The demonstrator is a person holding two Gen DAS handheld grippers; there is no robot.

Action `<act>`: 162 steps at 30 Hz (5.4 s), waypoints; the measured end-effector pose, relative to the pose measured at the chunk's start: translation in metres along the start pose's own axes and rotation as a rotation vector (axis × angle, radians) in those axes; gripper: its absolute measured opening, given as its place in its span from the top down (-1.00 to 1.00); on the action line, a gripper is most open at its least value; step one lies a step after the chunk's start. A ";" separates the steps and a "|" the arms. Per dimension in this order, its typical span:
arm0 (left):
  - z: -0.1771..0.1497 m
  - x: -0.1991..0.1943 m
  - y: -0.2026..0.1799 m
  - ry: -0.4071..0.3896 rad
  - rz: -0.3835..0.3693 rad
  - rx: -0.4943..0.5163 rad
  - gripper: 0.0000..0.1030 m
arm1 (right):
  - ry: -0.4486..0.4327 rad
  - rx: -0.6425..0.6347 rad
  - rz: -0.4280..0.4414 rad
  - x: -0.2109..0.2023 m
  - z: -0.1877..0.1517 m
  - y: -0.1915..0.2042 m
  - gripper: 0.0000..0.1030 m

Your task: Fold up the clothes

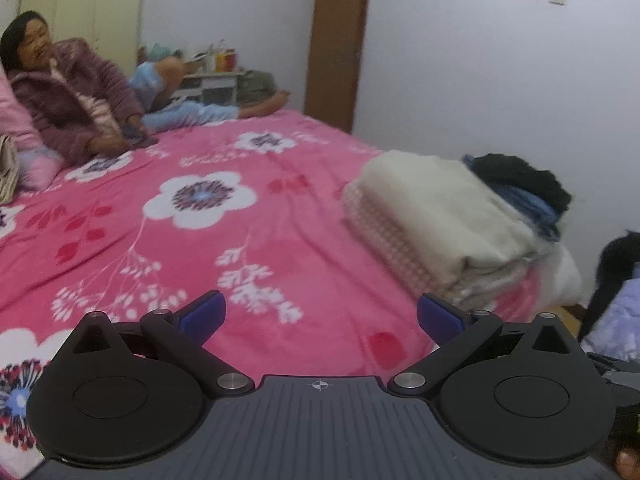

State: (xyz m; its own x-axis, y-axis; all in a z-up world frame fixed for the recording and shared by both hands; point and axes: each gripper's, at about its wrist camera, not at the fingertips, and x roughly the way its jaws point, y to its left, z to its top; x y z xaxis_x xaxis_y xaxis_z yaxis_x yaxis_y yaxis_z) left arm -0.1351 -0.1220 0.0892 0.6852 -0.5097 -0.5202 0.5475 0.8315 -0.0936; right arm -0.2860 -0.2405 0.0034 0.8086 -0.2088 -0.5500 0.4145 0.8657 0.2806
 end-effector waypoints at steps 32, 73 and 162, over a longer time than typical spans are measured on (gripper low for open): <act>0.000 0.028 -0.017 0.047 0.073 0.063 -0.99 | -0.035 0.015 -0.111 0.005 0.011 -0.005 -0.84; -0.005 0.045 -0.006 0.150 0.124 0.013 -0.99 | -0.020 -0.073 -0.353 0.019 0.022 0.006 -1.00; -0.014 0.047 -0.027 0.177 0.067 0.071 -0.99 | -0.026 -0.066 -0.402 0.015 0.021 -0.003 -1.00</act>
State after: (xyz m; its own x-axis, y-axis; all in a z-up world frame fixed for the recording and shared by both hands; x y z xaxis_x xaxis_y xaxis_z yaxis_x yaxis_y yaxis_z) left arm -0.1242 -0.1657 0.0551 0.6297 -0.4018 -0.6649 0.5400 0.8417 0.0028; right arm -0.2661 -0.2562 0.0106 0.5987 -0.5472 -0.5849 0.6725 0.7401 -0.0041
